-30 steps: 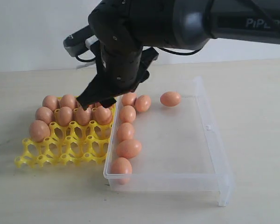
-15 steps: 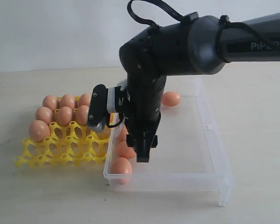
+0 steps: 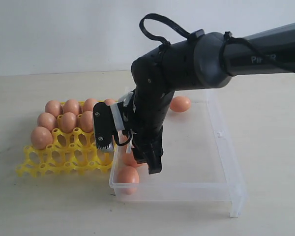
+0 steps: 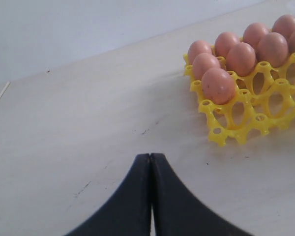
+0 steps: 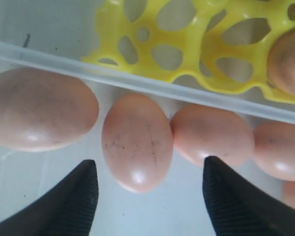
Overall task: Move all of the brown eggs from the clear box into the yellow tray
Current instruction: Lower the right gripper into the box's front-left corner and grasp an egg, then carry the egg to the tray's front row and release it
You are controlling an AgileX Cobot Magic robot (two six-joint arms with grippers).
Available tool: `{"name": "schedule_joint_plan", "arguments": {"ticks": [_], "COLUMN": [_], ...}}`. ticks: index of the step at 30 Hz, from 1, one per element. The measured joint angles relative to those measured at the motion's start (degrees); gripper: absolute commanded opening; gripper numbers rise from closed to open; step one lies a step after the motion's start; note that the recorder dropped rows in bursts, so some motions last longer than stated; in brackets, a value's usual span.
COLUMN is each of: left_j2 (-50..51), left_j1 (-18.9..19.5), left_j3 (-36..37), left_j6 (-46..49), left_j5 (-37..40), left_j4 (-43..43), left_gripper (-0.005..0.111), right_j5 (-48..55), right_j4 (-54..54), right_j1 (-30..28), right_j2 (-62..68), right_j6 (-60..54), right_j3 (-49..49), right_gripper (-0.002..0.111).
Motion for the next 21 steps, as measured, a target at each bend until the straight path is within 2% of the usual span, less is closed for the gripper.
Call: {"name": "schedule_joint_plan", "arguments": {"ticks": [4,8,14,17,21], "left_j2": [0.0,0.0,0.0,0.0,0.0], "left_j1": [0.0,0.0,0.0,0.0,0.0], "left_j3": [0.0,0.0,0.0,0.0,0.0], "left_j6": [0.0,0.0,0.0,0.0,0.0], "left_j5": [0.0,0.0,0.0,0.0,0.0], "left_j4": [0.0,0.0,0.0,0.0,0.0], "left_gripper": [0.000,0.000,0.000,0.000,0.000], "right_j5": [-0.8,-1.4,-1.8,-1.9,-1.9], "right_j4": [1.3,2.3,2.6,2.6,2.6], "right_j1": [0.0,-0.1,-0.1,-0.1,-0.1], "right_j2": [1.7,2.9,3.9,4.0,3.9], "right_j6": [-0.4,-0.6,-0.7,-0.7,-0.7], "right_j3": [0.0,0.0,0.0,0.0,0.0], "right_gripper": [0.059,0.051,0.026,0.003,0.000]}}
